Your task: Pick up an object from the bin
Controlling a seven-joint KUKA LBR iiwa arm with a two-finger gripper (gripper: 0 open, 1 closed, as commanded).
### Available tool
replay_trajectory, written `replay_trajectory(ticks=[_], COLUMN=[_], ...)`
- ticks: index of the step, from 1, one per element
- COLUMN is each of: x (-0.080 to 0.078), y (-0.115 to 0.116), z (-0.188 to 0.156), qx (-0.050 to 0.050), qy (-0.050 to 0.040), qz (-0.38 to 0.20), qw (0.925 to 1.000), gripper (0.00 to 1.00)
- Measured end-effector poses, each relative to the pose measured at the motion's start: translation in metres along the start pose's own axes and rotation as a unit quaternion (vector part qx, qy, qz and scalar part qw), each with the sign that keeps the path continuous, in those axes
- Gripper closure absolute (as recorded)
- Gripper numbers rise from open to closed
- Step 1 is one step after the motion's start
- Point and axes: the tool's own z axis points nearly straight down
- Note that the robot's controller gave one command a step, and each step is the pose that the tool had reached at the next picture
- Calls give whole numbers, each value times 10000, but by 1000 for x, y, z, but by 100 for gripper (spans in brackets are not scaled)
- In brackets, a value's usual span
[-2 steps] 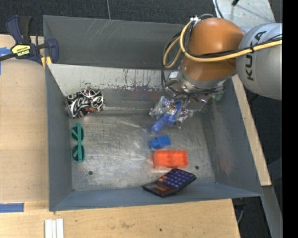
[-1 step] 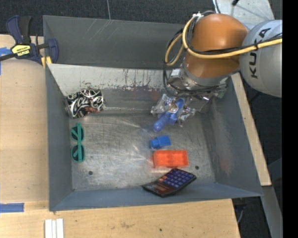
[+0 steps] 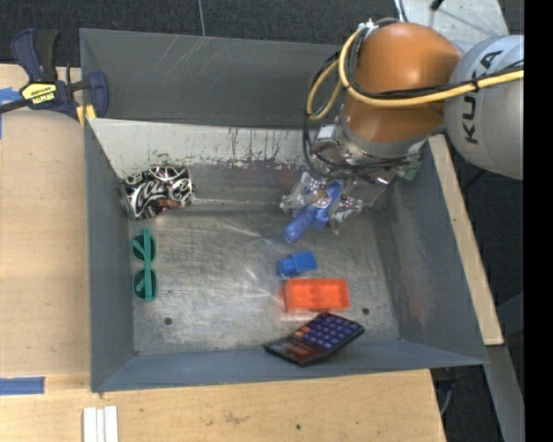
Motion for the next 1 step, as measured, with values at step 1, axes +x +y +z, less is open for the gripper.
replay_trajectory(ticks=[1], x=[1], y=[1], z=[-29], qx=[-3], qy=[6], qz=[13], qw=[10000], gripper=[100])
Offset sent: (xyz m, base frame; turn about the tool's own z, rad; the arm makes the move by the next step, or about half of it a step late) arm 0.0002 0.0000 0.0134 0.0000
